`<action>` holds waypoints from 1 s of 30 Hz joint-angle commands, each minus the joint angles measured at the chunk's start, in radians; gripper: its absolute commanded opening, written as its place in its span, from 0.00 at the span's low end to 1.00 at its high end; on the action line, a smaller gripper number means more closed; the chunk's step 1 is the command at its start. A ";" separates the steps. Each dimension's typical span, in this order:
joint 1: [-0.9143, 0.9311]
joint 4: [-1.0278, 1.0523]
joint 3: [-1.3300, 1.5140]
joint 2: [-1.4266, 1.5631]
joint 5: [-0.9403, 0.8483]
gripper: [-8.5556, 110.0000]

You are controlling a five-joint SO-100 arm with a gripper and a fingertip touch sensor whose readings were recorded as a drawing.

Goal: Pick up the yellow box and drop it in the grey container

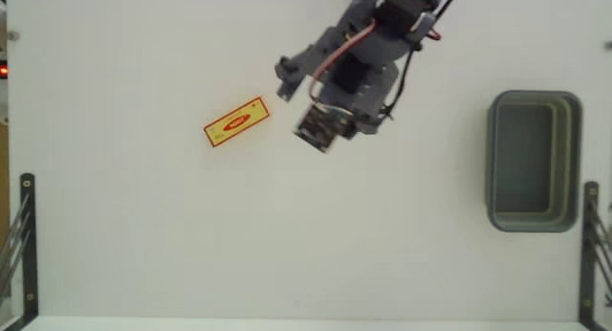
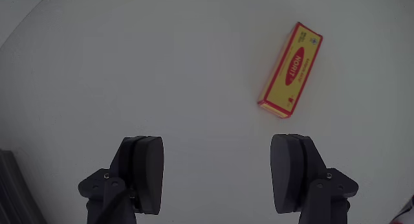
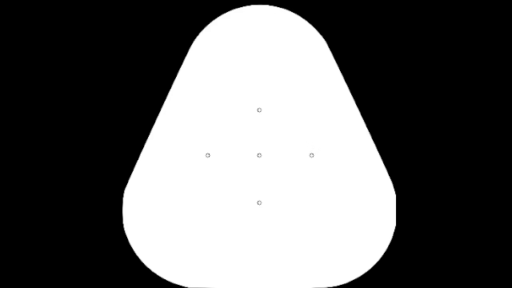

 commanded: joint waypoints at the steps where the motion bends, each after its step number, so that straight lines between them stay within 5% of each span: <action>1: 0.043 0.002 0.005 0.031 0.003 1.00; 30: 0.221 0.002 0.005 0.031 0.003 1.00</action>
